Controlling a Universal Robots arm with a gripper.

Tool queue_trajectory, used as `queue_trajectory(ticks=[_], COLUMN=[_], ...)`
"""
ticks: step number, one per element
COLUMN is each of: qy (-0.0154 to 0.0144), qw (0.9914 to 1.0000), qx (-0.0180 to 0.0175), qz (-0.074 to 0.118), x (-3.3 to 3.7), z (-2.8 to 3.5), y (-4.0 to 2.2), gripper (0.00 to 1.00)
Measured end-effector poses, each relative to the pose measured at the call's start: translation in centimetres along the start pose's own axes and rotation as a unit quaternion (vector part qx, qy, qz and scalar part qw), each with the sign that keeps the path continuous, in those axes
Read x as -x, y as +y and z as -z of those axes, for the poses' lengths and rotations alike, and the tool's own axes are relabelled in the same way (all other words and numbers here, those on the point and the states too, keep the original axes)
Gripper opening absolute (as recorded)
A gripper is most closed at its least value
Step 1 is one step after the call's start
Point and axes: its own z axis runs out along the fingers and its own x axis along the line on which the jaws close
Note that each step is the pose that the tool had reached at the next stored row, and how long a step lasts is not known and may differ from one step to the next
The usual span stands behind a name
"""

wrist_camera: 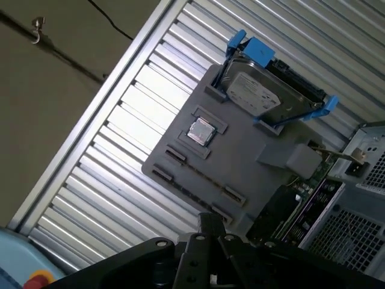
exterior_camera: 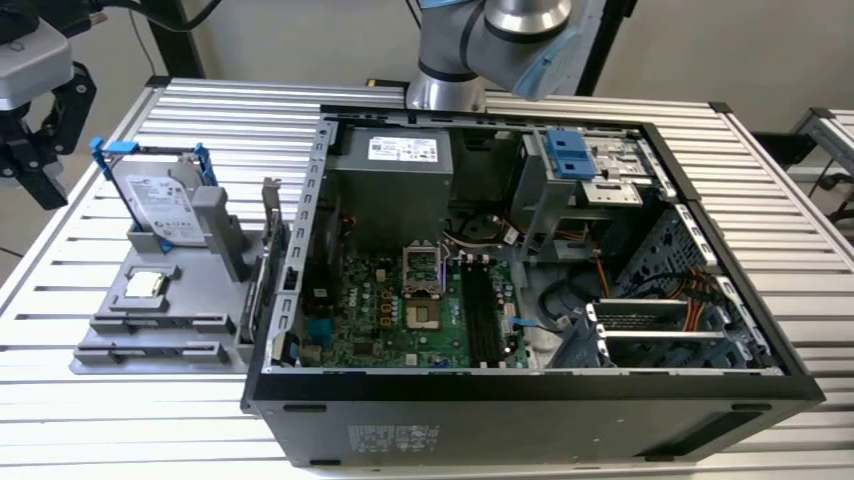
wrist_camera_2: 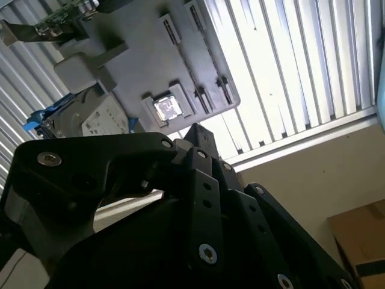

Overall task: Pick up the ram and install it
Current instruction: 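Pick up the ram and move it above insertion slot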

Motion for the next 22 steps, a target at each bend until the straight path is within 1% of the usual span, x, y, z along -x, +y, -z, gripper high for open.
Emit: queue_trajectory(ticks=[5,12,17,22], qy=[0.0008,0.0018,0.0029,0.0040], qw=[0.99986,0.99938,0.99864,0.99751], qx=[0.0003,0.0005,0.0005,0.0005], qz=[0.017,0.035,0.052,0.070], x=[0.00,0.00,0.00,0.00], z=[0.00,0.00,0.00,0.00], y=[0.00,0.00,0.00,0.00], gripper=[0.00,0.00,0.00,0.00])
